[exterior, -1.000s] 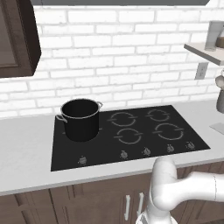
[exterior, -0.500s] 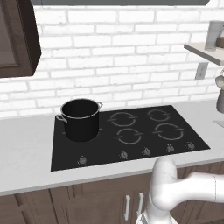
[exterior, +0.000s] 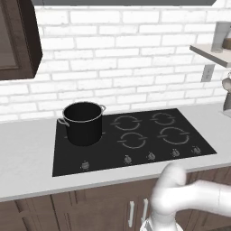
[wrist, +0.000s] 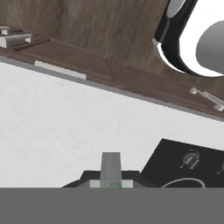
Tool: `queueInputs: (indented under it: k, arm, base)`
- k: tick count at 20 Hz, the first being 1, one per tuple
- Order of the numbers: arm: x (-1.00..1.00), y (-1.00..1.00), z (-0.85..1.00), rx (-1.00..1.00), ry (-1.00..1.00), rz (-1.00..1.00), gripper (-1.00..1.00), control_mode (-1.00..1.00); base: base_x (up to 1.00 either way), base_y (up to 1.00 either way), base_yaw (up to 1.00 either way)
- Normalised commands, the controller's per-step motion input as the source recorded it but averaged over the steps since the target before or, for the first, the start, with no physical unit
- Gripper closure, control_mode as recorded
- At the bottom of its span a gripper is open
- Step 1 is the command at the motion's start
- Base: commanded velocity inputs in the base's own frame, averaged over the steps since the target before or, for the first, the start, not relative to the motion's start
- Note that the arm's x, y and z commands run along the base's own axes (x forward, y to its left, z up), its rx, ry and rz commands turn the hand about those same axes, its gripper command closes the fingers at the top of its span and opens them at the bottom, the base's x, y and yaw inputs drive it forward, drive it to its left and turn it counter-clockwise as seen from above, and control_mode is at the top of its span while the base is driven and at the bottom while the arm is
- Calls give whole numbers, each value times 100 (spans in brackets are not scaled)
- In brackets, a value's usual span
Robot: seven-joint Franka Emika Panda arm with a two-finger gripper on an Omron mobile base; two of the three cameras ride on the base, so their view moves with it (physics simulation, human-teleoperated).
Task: Put the broccoli and garlic in the pot. Retrieve the spatula and lightly stir the vegetables in the pot.
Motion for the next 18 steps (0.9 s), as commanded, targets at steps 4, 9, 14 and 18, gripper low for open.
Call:
queueInputs:
  k: [4,9,14,18]
  arm:
    - [-5,100,77,-46,0,10,100,-100]
    - [0,100,81,-47,0,11,100,-100]
    - [11,100,100,-38,14,10,100,-100]
    - [22,100,98,-37,23,10,100,-100]
  base:
    - [0,0,0]
    - [0,0,0]
    - [0,0,0]
    - [0,0,0]
